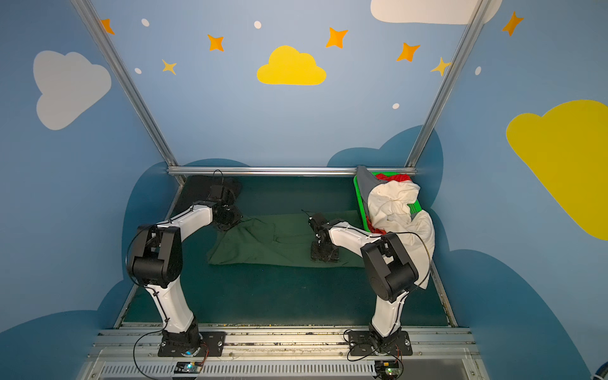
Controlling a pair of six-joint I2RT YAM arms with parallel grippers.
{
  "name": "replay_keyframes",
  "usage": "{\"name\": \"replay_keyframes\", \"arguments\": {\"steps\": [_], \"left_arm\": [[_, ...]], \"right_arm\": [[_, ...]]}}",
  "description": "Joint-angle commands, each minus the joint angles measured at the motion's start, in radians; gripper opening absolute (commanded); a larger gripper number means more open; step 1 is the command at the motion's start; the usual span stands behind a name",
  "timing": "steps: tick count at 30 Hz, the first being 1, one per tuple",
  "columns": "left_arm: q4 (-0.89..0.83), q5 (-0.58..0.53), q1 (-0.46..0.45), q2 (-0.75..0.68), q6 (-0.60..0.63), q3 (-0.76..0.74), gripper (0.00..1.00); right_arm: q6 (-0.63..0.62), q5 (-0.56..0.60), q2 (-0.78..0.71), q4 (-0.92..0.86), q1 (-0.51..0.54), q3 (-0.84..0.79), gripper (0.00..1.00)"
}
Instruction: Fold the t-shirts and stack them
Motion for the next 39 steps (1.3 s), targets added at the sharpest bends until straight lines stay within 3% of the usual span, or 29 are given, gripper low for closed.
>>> {"name": "replay_keyframes", "arguments": {"steps": [1,3,4,7,9,11,15,23,33,36,39], "left_arm": [[-0.046,-0.028,0.022,0.009,0.022,0.01,0.04],[-0.065,-0.044,0.028,0.007,0.02,0.008,0.04],[-0.068,-0.058,0.033,-0.001,0.016,0.001,0.09],[-0.04,-0.112,0.051,-0.06,-0.007,-0.069,0.41],[-0.003,-0.146,0.071,-0.12,-0.021,-0.133,0.49],[0.012,-0.185,0.083,-0.183,-0.022,-0.182,0.64],[0.02,-0.233,0.087,-0.314,-0.005,-0.294,0.68],[0.076,-0.046,0.081,-0.434,-0.054,-0.528,0.61],[0.074,-0.073,0.082,-0.413,-0.068,-0.604,0.52],[0.065,-0.104,0.083,-0.39,-0.056,-0.59,0.41],[0.056,-0.13,0.088,-0.355,-0.034,-0.562,0.21]], "right_arm": [[0.002,0.002,0.047,-0.029,-0.003,0.002,0.63],[0.0,-0.004,0.049,-0.033,-0.003,0.007,0.66],[-0.001,-0.004,0.05,-0.036,-0.002,0.01,0.67],[-0.002,-0.001,0.047,-0.043,-0.003,0.012,0.69],[-0.001,-0.001,0.043,-0.044,-0.003,0.011,0.7],[-0.002,-0.008,0.04,-0.047,-0.004,0.015,0.7],[-0.003,-0.022,0.025,-0.048,-0.004,0.021,0.72],[-0.008,-0.041,0.024,-0.054,-0.004,0.045,0.76],[-0.008,-0.027,0.015,-0.06,-0.005,0.032,0.75],[-0.009,-0.023,0.012,-0.06,-0.006,0.028,0.75],[-0.013,-0.018,0.015,-0.062,-0.012,0.025,0.75]]}}
